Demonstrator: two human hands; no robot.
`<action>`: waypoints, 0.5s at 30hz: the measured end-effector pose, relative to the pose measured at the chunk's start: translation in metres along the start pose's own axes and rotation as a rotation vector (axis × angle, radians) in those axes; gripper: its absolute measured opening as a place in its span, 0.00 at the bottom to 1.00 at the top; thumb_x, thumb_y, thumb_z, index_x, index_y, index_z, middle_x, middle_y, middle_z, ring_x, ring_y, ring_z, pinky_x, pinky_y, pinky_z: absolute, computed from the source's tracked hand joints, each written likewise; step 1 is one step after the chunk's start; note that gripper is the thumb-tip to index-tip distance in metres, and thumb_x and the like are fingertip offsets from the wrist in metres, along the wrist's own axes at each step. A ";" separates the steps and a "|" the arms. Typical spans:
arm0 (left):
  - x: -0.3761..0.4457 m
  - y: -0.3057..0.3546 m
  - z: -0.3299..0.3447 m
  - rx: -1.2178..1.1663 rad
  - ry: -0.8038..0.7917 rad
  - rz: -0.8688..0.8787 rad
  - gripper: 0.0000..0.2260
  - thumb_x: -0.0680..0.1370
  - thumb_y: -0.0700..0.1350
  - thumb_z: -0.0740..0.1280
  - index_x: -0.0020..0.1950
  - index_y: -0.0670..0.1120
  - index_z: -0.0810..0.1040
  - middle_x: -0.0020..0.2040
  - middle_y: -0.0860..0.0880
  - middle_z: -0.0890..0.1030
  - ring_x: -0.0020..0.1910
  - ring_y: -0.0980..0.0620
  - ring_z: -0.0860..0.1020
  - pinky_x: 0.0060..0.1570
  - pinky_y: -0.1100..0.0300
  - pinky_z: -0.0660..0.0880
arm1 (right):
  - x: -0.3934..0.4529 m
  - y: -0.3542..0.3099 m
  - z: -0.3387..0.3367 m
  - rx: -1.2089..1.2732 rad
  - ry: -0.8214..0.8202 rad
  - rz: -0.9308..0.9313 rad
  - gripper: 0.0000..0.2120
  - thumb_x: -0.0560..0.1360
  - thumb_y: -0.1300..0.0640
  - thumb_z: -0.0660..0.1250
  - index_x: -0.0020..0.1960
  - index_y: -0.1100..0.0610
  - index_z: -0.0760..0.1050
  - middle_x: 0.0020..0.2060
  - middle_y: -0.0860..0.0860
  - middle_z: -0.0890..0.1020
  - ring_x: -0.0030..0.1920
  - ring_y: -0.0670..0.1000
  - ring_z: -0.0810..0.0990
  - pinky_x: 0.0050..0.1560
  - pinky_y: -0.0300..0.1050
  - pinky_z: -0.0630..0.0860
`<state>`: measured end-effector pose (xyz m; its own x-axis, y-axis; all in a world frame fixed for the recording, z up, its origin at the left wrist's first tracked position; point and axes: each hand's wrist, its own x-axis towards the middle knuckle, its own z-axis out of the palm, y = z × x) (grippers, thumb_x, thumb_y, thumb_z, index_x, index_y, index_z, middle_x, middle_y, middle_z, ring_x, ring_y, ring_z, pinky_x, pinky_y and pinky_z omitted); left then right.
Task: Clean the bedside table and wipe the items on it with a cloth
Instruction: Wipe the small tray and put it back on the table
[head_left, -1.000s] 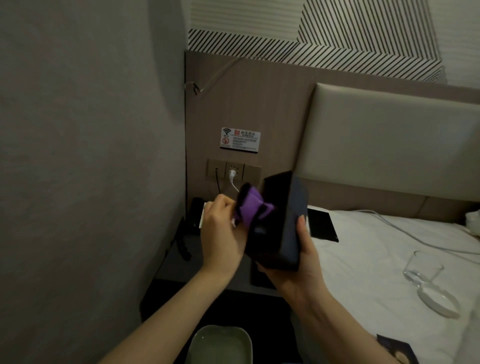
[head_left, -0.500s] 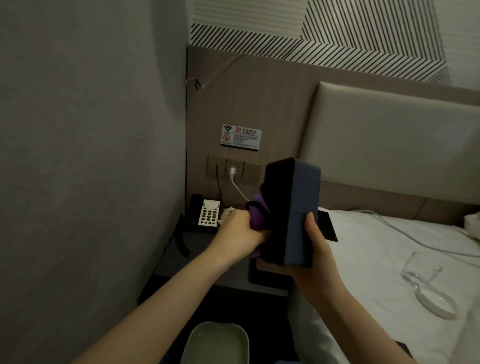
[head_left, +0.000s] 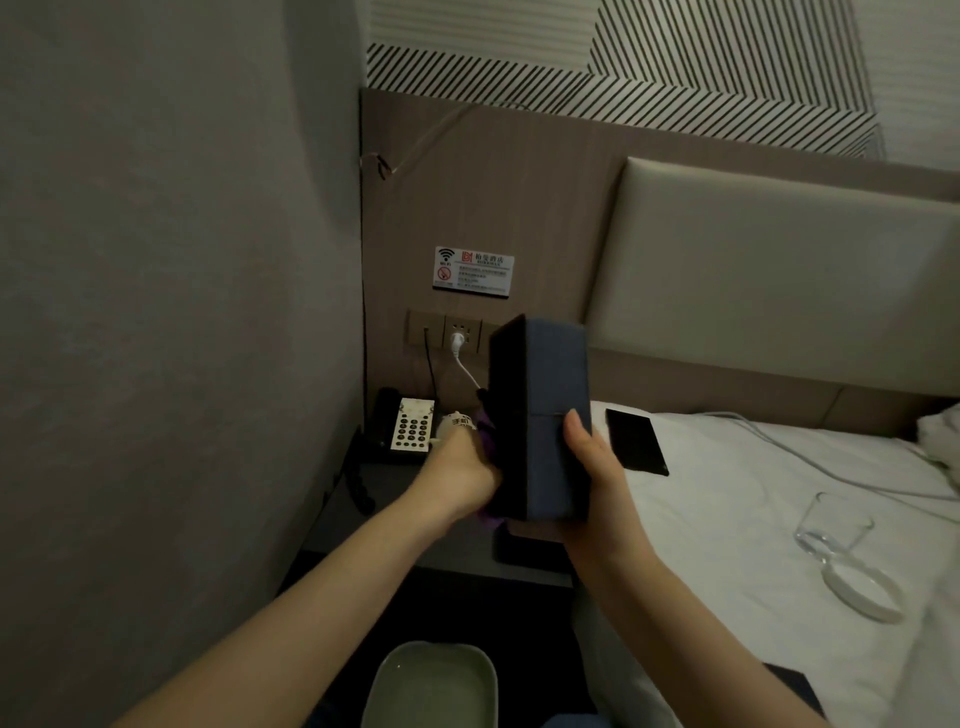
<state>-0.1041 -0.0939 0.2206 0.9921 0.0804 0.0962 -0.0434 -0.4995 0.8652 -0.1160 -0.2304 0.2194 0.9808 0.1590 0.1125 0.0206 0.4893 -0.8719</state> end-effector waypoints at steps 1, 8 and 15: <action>-0.001 0.001 -0.001 0.079 0.037 0.050 0.06 0.74 0.35 0.65 0.48 0.36 0.81 0.48 0.40 0.81 0.49 0.42 0.79 0.46 0.54 0.78 | 0.001 0.001 0.000 0.051 0.027 0.017 0.23 0.71 0.49 0.69 0.63 0.56 0.76 0.56 0.58 0.82 0.56 0.60 0.80 0.60 0.63 0.73; 0.001 0.005 -0.004 0.296 0.338 0.133 0.14 0.72 0.56 0.70 0.42 0.45 0.83 0.39 0.46 0.81 0.40 0.45 0.78 0.35 0.57 0.69 | -0.003 0.010 0.004 0.079 0.050 0.013 0.26 0.71 0.47 0.68 0.66 0.57 0.75 0.55 0.57 0.82 0.53 0.56 0.80 0.55 0.55 0.75; -0.012 -0.013 0.012 -0.369 0.077 -0.119 0.08 0.73 0.50 0.71 0.49 0.49 0.82 0.46 0.44 0.84 0.46 0.44 0.82 0.47 0.44 0.80 | 0.000 0.011 -0.002 -0.006 0.032 0.019 0.23 0.72 0.49 0.69 0.65 0.57 0.75 0.60 0.63 0.79 0.58 0.64 0.77 0.61 0.66 0.71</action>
<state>-0.1141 -0.0991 0.2023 0.9816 0.1908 0.0091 0.0182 -0.1405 0.9899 -0.1157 -0.2266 0.2085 0.9868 0.1407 0.0807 0.0030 0.4813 -0.8765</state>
